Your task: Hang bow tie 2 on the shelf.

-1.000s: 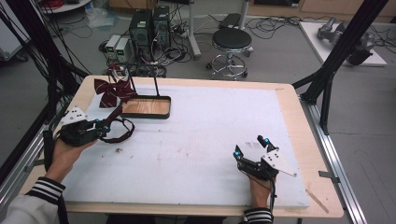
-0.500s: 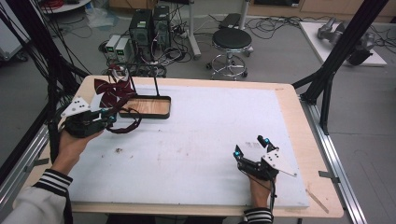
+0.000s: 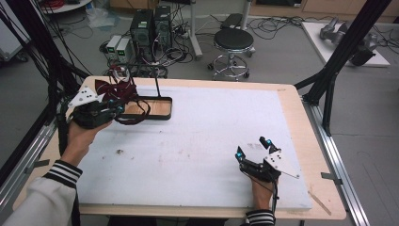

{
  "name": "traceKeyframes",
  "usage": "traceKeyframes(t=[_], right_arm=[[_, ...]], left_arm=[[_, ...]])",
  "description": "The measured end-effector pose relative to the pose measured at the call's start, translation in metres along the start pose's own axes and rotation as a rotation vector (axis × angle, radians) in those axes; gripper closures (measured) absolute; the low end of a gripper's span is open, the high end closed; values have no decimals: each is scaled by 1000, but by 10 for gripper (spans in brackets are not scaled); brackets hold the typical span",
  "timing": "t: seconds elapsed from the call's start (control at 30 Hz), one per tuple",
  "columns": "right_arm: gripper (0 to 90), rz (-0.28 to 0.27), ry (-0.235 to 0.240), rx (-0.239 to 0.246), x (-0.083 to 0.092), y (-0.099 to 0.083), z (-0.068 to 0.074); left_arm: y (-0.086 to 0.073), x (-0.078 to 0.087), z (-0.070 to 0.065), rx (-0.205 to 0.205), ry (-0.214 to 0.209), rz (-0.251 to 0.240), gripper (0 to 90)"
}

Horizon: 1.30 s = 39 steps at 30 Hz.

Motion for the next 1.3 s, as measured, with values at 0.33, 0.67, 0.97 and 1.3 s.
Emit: traceKeyframes(t=[0.33, 0.67, 0.97, 1.3], right_arm=[[93, -3, 2, -1, 0, 0, 0], [92, -5, 3, -1, 0, 0, 0], [92, -8, 4, -1, 0, 0, -1], [93, -6, 2, -6, 0, 0, -1]], left_arm=[[18, -13, 4, 13, 10, -46, 747], [29, -21, 11, 25, 47, -84, 746], [34, -33, 19, 49, 95, -120, 746], [32, -48, 28, 85, 160, -139, 747]])
Point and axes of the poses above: each handheld gripper's, and its own axes: x roughly backward along the jaws, y roughly out of its top, z roughly to its left, the point moved 3 cm from there along -x, roughly forward along the jaws, and after that the axes turned 2 degrees about -x, right-handed, at the moved point
